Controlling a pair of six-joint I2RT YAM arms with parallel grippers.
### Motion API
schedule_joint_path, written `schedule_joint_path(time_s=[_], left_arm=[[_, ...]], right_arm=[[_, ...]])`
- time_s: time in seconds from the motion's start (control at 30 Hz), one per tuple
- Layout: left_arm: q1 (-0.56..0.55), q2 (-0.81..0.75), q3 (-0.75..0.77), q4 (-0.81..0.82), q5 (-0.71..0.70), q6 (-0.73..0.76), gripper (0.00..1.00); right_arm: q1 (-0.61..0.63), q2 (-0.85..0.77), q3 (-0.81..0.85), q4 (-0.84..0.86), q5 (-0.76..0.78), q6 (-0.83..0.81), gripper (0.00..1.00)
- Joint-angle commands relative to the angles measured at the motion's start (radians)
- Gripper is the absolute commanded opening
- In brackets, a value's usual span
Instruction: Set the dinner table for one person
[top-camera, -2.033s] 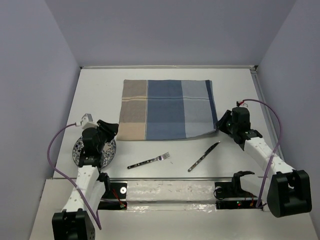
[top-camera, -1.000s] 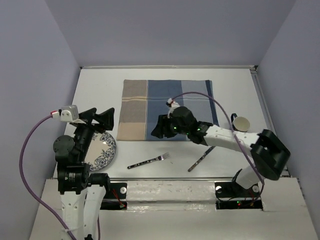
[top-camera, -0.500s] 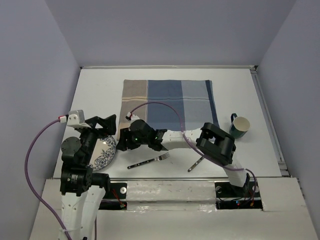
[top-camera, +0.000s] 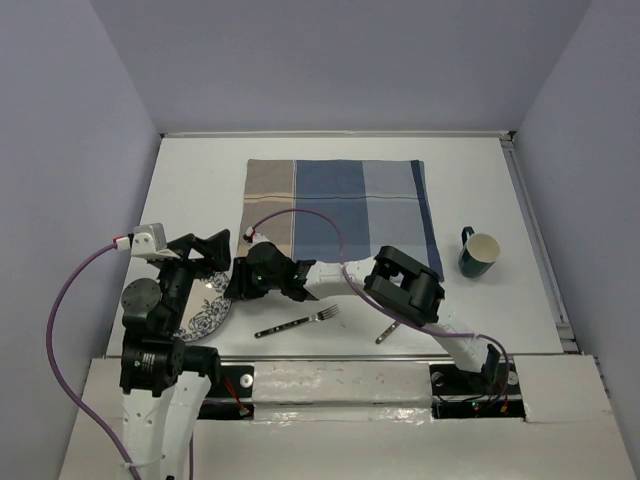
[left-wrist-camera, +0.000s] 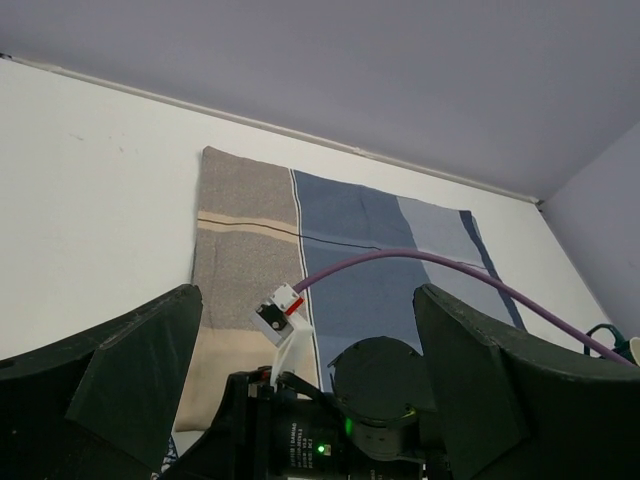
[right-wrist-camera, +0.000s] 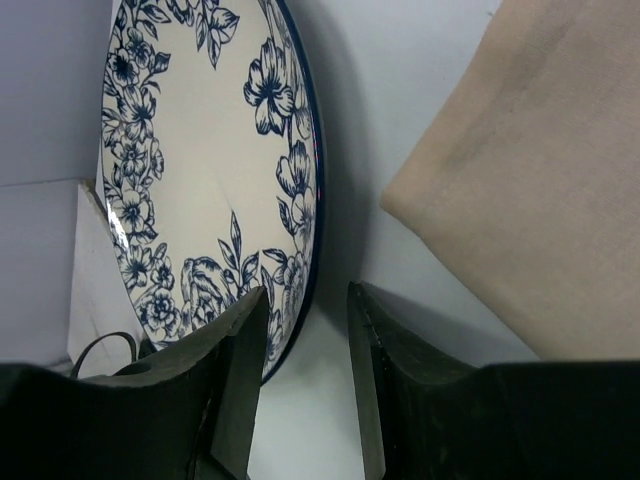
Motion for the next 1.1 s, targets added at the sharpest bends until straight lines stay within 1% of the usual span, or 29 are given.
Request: schedule_joint_path(time_s=[0.0, 0.17, 0.23, 0.27, 0.3, 0.33, 0.4, 0.47, 0.5, 0.6, 0.63, 0.67, 0.7, 0.77, 0.8, 0.9, 0.93, 0.97, 1.0, 1.03, 1.07], left_arm=[[-0.005, -0.016, -0.008, 0.034, -0.012, -0.004, 0.98], [-0.006, -0.018, -0.008, 0.036, -0.015, -0.004, 0.98], [-0.006, -0.021, -0.001, 0.024, -0.028, -0.007, 0.96], [-0.006, -0.027, 0.001, 0.018, -0.032, -0.006, 0.96], [-0.006, -0.027, 0.004, 0.018, -0.039, -0.006, 0.96], [-0.006, -0.03, 0.005, 0.015, -0.045, -0.007, 0.95], [-0.005, -0.036, 0.016, 0.002, -0.065, -0.004, 0.95], [-0.002, -0.039, 0.03, -0.025, -0.134, 0.002, 0.95], [0.005, -0.042, 0.038, -0.03, -0.168, 0.003, 0.95], [0.011, -0.047, 0.044, -0.041, -0.194, 0.0, 0.95], [0.012, -0.047, 0.044, -0.042, -0.199, 0.0, 0.95], [0.014, -0.046, 0.044, -0.042, -0.199, 0.0, 0.95], [0.015, -0.047, 0.042, -0.042, -0.199, 0.0, 0.95], [0.015, -0.047, 0.039, -0.041, -0.196, 0.0, 0.95], [0.015, -0.046, 0.036, -0.038, -0.187, -0.001, 0.95], [0.015, -0.041, 0.019, -0.018, -0.13, -0.006, 0.95], [0.015, -0.038, 0.013, -0.013, -0.115, -0.006, 0.95], [0.012, -0.035, 0.01, -0.001, -0.102, -0.007, 0.95], [0.011, -0.027, 0.006, 0.002, -0.093, -0.006, 0.95], [0.009, -0.023, 0.004, 0.005, -0.067, -0.004, 0.95], [0.006, -0.021, 0.001, 0.011, -0.058, -0.004, 0.95]], right_arm=[[0.011, 0.046, 0.063, 0.032, -0.053, 0.053, 0.42], [0.011, 0.077, 0.068, 0.058, -0.076, 0.096, 0.31], [0.011, 0.069, 0.059, 0.083, -0.076, 0.1, 0.21], [0.011, 0.057, 0.048, 0.096, -0.076, 0.1, 0.11], [0.011, 0.048, 0.042, 0.104, -0.078, 0.098, 0.04], [0.011, 0.037, 0.037, 0.113, -0.087, 0.089, 0.0], [0.011, -0.007, 0.017, 0.133, -0.088, 0.077, 0.0], [0.011, -0.053, -0.012, 0.156, -0.061, 0.058, 0.0], [0.011, -0.107, -0.042, 0.161, -0.035, 0.041, 0.0], [0.011, -0.2, -0.101, 0.179, 0.007, 0.014, 0.0], [0.011, -0.268, -0.148, 0.185, 0.034, 0.008, 0.0], [-0.006, -0.302, -0.173, 0.191, 0.046, -0.002, 0.0], [-0.032, -0.364, -0.226, 0.196, 0.05, -0.005, 0.0], [-0.07, -0.427, -0.281, 0.204, 0.047, -0.006, 0.0], [-0.115, -0.46, -0.312, 0.213, 0.05, -0.008, 0.0], [-0.194, -0.598, -0.426, 0.216, 0.068, -0.035, 0.0], [-0.259, -0.632, -0.456, 0.216, 0.071, -0.035, 0.0], [-0.293, -0.693, -0.51, 0.216, 0.071, -0.032, 0.0], [-0.326, -0.717, -0.533, 0.216, 0.07, -0.032, 0.0], [-0.4, -0.741, -0.555, 0.215, 0.059, -0.031, 0.0], [-0.435, -0.757, -0.572, 0.21, 0.044, -0.028, 0.0]])
